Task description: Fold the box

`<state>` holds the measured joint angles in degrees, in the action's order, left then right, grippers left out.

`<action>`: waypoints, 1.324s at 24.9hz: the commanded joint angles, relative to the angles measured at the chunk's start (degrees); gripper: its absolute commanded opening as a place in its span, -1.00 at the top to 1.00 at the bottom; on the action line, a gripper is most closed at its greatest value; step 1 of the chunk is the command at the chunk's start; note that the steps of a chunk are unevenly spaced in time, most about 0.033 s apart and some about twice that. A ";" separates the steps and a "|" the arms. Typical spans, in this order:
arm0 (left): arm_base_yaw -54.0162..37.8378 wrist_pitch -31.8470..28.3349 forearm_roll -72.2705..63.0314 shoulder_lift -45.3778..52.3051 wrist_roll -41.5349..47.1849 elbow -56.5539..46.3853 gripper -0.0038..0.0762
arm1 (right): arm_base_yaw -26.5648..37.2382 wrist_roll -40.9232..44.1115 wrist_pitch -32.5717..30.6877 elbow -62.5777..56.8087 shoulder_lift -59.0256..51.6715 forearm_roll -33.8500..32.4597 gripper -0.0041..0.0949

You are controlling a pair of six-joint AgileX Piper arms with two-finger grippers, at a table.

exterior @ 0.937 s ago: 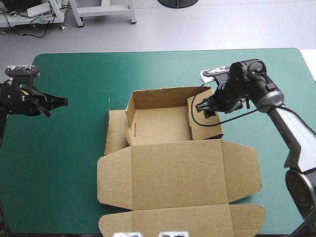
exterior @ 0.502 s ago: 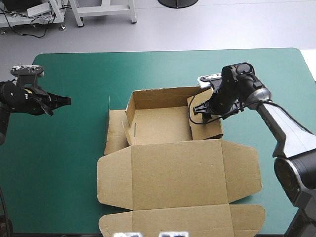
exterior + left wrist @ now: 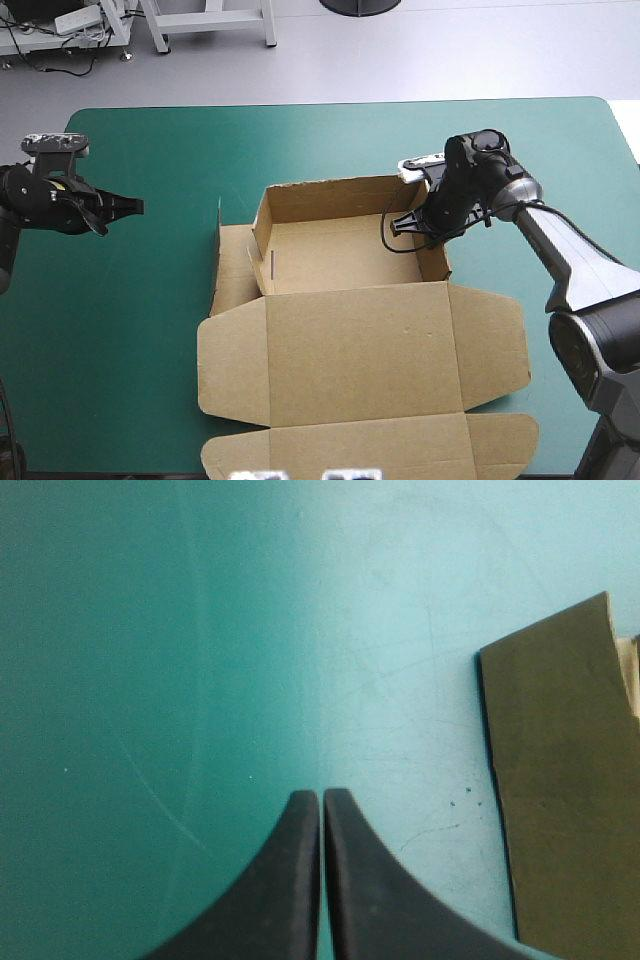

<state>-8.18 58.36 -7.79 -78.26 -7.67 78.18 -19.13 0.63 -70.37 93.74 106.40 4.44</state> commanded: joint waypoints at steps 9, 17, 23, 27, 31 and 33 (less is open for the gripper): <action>-0.19 -4.34 -4.71 -0.61 -1.52 1.23 0.90 | 13.99 -9.54 -1.25 13.07 -13.86 7.91 0.97; -0.19 -7.23 -29.08 -10.03 -18.74 1.01 0.90 | 24.93 -16.24 -1.25 13.21 -22.25 22.78 0.97; -0.19 -1.84 -52.53 -14.61 -34.44 1.01 0.90 | 25.02 -16.60 -1.25 13.21 -24.57 27.78 0.97; -0.09 2.47 -65.05 -15.32 -42.03 1.01 0.90 | 24.91 -16.83 -1.25 13.21 -24.80 29.66 0.97; -0.09 6.30 -73.77 -15.32 -47.45 1.01 0.90 | 24.91 -16.87 -1.25 13.21 -24.80 30.17 0.96; -0.09 7.32 -75.97 -15.32 -48.14 1.01 0.90 | 24.91 -16.87 -1.25 13.21 -24.80 30.17 0.96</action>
<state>-8.18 63.07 -75.16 -96.13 -53.66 77.63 5.48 -16.26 -71.20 105.11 83.94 31.25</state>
